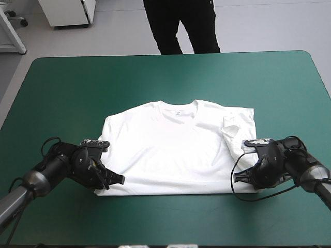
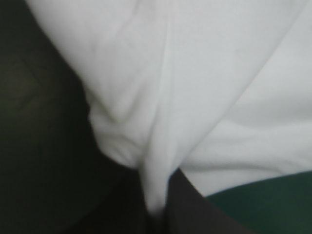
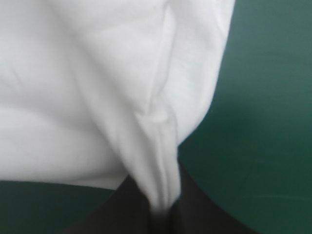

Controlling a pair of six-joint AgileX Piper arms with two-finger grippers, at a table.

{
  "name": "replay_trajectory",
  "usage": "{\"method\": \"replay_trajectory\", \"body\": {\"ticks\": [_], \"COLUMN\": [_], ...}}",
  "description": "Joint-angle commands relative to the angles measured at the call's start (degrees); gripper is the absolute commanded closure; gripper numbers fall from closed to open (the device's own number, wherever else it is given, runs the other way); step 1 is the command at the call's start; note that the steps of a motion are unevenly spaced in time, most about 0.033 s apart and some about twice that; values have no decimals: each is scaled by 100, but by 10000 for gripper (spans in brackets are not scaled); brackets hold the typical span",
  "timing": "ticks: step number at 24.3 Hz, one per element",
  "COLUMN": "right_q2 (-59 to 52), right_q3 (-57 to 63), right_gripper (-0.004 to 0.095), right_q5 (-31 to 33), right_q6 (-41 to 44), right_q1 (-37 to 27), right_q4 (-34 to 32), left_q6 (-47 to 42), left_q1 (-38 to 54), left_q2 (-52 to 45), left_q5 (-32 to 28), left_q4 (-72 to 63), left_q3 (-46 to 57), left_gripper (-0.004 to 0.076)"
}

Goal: Fold the cloth

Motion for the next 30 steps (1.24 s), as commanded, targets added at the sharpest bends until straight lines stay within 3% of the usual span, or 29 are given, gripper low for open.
{"method": "replay_trajectory", "body": {"ticks": [1,8,14,19,23,26,30], "right_q2": [-389,-1051,-1428,-1282,-934,-528,216], "right_q3": [-495,-865,-1181,-1493,-1852,-2189,-2627], "right_gripper": [925,925,925,925,925,925,925], "right_q5": [468,1067,933,432,-41,-631,-1250], "right_q6": [-3,-14,171,195,452,718,739], "right_q1": [-5,-5,-5,-5,-5,-5,-5], "right_q4": [-103,26,187,128,-543,-1128,-1428], "left_q6": [-59,-125,-253,-479,-1128,-1463,-1493], "left_q1": [-31,-31,-31,-20,-9,-9,-9], "left_q2": [-587,-1312,-1510,-1499,-1440,-1007,-177], "left_q5": [343,822,776,-13,-910,-1355,-1871], "left_q4": [-10,-21,14,106,994,1703,1845], "left_q3": [-379,-676,-852,-1042,-1334,-1598,-1942], "left_gripper": [733,733,733,733,733,733,733]}}
